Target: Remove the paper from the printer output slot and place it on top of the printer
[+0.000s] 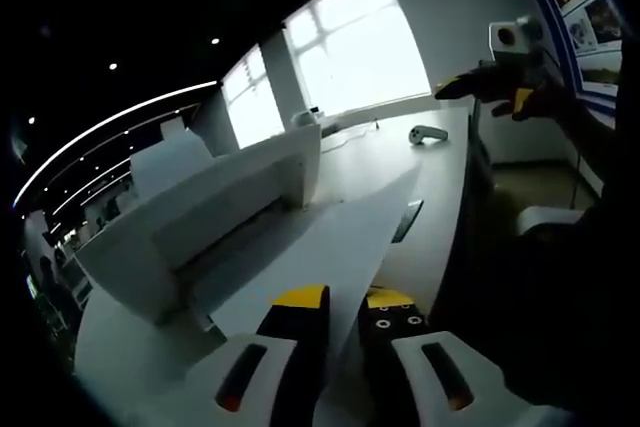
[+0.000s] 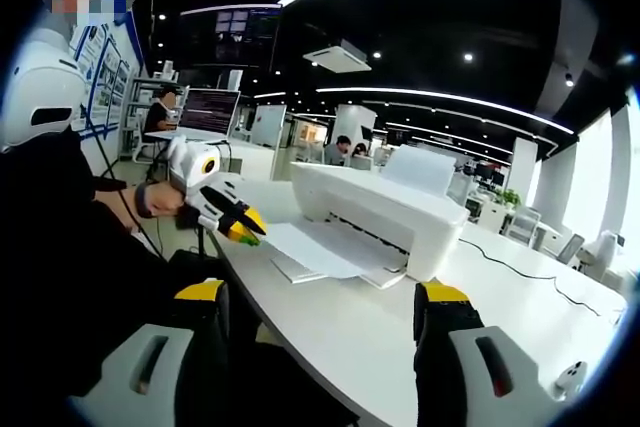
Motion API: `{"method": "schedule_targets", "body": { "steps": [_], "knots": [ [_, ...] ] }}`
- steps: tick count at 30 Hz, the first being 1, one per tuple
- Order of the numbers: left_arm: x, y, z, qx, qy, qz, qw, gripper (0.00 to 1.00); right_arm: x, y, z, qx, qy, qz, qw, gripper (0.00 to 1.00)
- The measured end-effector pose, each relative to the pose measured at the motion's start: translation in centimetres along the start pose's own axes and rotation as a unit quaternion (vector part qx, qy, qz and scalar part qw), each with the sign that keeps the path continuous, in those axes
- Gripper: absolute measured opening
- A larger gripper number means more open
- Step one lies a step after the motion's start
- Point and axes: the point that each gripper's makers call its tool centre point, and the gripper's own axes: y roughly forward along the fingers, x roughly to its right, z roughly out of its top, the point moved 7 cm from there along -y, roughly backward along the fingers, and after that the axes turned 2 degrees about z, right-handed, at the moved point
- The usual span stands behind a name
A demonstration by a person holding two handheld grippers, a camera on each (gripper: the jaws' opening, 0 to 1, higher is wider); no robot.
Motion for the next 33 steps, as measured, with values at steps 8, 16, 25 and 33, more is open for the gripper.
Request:
{"method": "schedule_targets", "body": {
  "steps": [8,16,25,33],
  "knots": [
    [0.07,-0.04,-0.01,0.001,0.000,-0.002,1.0000,0.14,-0.10,0.04,0.00,0.000,0.000,0.000,1.0000,0.70],
    [0.03,-0.09,0.01,0.003,0.002,-0.002,1.0000,0.13,-0.12,0.03,0.01,-0.001,-0.001,-0.001,1.0000,0.70],
    [0.08,-0.10,0.06,0.004,0.002,-0.003,1.0000,0.10,-0.02,-0.02,-0.07,-0.002,0.000,0.000,1.0000,0.70],
    [0.08,-0.08,0.06,0.003,0.003,-0.004,1.0000,0.09,-0.01,0.00,-0.05,-0.001,0.001,0.001,1.0000,0.70]
  ]
}}
